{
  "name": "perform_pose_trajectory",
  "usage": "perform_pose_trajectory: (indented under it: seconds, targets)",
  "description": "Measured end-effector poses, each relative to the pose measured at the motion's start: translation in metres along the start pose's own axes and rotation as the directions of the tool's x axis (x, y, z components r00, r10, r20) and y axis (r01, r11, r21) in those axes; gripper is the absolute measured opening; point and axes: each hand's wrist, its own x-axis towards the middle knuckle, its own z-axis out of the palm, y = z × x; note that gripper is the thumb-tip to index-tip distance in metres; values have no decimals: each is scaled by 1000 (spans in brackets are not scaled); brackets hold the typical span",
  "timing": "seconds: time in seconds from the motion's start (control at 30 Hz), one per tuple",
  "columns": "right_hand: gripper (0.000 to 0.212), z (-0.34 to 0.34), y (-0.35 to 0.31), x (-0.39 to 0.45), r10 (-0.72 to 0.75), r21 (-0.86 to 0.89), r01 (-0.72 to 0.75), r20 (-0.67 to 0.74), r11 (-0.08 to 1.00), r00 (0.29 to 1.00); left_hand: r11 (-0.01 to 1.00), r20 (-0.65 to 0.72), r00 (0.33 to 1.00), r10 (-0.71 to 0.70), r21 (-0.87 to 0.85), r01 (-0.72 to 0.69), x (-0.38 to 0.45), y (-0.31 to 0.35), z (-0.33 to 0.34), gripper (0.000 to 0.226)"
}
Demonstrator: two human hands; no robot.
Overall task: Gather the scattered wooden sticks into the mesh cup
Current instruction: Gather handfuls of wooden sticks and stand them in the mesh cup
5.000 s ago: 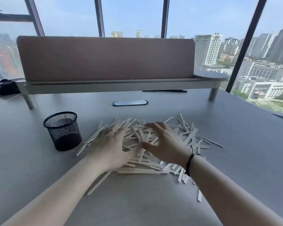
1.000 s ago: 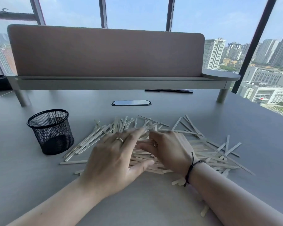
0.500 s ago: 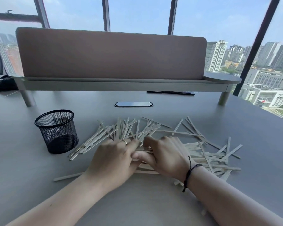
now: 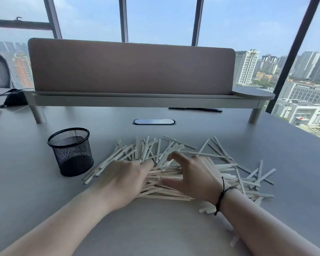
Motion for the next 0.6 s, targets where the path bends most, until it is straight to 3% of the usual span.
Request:
perform_pose_trajectory:
  seconds: [0.13,0.37,0.5,0.6]
  targets:
    - [30,1,18,2,75,35,-72,-98,997,992,990,45,996,-75,-112,79,-8,-22,-11,5]
    - [57,-13,13,18,126,148,-95,-214,984,969,946,-39,994,-99,-313,82,-14,-27,-10,18]
    - [55,-24,-6,35,170,351,-111,-144,930,975,905,-123,984,-126,-421,63,-15,-19,-3,25]
    - [55,-27,-23,51,157,372,-111,-94,922,983,861,-152,972,-181,-501,82,-17,-14,5,27]
